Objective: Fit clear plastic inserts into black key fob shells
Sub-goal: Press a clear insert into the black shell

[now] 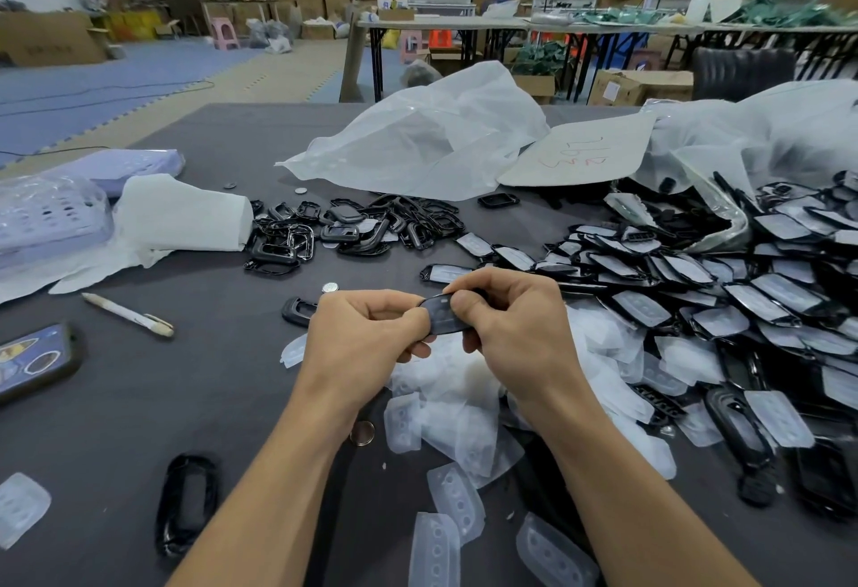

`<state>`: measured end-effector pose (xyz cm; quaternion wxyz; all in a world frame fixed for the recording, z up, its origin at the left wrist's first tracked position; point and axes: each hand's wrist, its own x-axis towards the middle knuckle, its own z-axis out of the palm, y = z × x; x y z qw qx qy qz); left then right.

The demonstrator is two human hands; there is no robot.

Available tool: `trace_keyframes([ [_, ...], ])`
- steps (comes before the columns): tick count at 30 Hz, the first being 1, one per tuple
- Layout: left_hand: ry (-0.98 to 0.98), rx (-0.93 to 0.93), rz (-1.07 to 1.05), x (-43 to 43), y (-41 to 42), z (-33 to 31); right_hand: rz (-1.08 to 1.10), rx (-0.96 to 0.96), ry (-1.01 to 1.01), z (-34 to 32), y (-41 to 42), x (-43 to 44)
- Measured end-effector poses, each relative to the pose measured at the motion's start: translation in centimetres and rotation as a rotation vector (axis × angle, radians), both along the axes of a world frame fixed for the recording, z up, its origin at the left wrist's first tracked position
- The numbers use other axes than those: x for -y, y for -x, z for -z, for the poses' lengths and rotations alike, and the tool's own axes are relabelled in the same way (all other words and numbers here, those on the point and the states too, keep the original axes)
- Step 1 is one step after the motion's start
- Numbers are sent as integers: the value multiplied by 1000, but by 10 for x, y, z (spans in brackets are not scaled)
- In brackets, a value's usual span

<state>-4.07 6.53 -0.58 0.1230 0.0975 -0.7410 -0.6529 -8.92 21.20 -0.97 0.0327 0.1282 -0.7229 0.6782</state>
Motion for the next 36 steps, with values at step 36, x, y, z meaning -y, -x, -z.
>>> trace_keyframes([
  [36, -203, 58, -38, 4, 4, 4, -54, 23, 18, -9, -9, 0],
])
